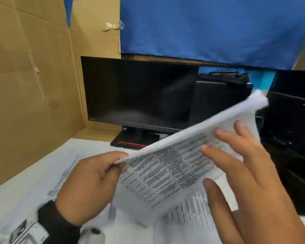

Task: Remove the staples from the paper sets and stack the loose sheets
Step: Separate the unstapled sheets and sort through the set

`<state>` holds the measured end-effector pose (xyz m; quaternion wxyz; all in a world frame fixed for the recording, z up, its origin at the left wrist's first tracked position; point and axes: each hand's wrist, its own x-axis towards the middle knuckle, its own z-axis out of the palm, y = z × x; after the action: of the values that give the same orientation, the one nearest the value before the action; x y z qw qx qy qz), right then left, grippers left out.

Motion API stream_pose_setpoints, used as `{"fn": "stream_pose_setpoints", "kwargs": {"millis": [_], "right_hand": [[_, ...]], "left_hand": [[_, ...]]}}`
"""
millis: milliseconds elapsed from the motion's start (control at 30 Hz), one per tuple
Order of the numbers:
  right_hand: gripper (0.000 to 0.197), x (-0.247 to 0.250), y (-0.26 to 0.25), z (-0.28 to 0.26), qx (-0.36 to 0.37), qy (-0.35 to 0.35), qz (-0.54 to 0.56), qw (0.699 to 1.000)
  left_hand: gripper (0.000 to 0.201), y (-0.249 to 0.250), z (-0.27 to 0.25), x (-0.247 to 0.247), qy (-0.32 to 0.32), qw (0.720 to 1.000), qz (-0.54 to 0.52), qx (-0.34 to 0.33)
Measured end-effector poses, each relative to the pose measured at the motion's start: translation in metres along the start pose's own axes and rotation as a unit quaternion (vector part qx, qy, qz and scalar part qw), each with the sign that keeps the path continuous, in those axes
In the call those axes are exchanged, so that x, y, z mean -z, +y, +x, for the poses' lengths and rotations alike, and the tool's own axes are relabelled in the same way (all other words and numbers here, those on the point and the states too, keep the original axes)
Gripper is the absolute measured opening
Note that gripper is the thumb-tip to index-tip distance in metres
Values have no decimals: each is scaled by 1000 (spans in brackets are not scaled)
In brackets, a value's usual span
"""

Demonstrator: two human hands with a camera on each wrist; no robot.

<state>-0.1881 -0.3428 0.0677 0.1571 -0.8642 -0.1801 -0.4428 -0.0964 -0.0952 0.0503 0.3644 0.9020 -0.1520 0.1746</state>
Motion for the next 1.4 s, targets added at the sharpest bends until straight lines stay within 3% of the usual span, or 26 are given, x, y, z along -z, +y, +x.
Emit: {"fn": "stream_pose_setpoints", "kwargs": {"millis": [100, 167, 233, 300, 367, 467, 567, 600, 667, 733, 767, 800, 867, 933, 967, 1033, 1167, 1300, 1400], "right_hand": [[52, -4, -24, 20, 120, -10, -11, 993], [57, -13, -34, 33, 151, -21, -73, 986], [42, -23, -40, 41, 131, -89, -132, 978], [10, -23, -46, 48, 97, -149, -153, 972], [18, -20, -50, 50, 80, -198, -145, 966], [13, -19, -48, 45, 72, -242, -159, 954], [10, -30, -36, 46, 64, -210, -195, 956], [14, -31, -30, 48, 39, -197, -202, 959], [17, -27, -17, 54, -24, -151, -191, 970], [13, -18, 1, 59, -100, -112, -115, 982], [13, -13, 8, 61, -149, -94, -46, 983], [14, -10, 14, 62, -189, -74, 18, 979], [18, -14, 21, 57, -245, -37, 119, 961], [16, -30, 19, 44, -285, -11, 189, 940], [15, -41, 18, 37, -300, -1, 209, 931], [14, -62, 21, 23, -320, 14, 229, 919], [21, -86, 30, -2, -371, 24, 274, 887], [20, -92, 41, -15, -428, 39, 291, 855], [29, -87, 45, -11, -410, 58, 294, 862]], "left_hand": [[30, 22, -11, 13, 2, 982, 151, -110], [38, 31, -18, 15, -12, 968, 208, -140], [36, 30, -23, 13, -17, 959, 241, -148], [32, 26, -24, 14, -18, 953, 270, -135], [36, 23, -23, 19, -18, 952, 281, -122], [40, 22, -22, 24, 16, 955, 261, -139], [34, 20, -22, 22, 77, 950, 242, -183], [42, 19, -24, 19, 98, 953, 228, -176], [81, 17, -24, 18, 127, 967, 178, -130], [107, 15, -20, 17, 133, 988, 29, -75], [111, 12, -16, 16, 121, 988, -87, -51], [109, 8, -11, 12, 102, 971, -213, -29], [90, 1, -6, -2, 41, 907, -419, 31], [63, -5, -4, -22, 3, 847, -521, 108], [48, -8, -4, -31, 12, 843, -523, 126], [30, -14, -4, -44, 51, 865, -482, 128], [29, -25, -6, -56, 63, 886, -446, 109], [28, -34, -6, -67, 51, 881, -449, 137], [32, -33, -9, -74, 41, 888, -434, 147]]}}
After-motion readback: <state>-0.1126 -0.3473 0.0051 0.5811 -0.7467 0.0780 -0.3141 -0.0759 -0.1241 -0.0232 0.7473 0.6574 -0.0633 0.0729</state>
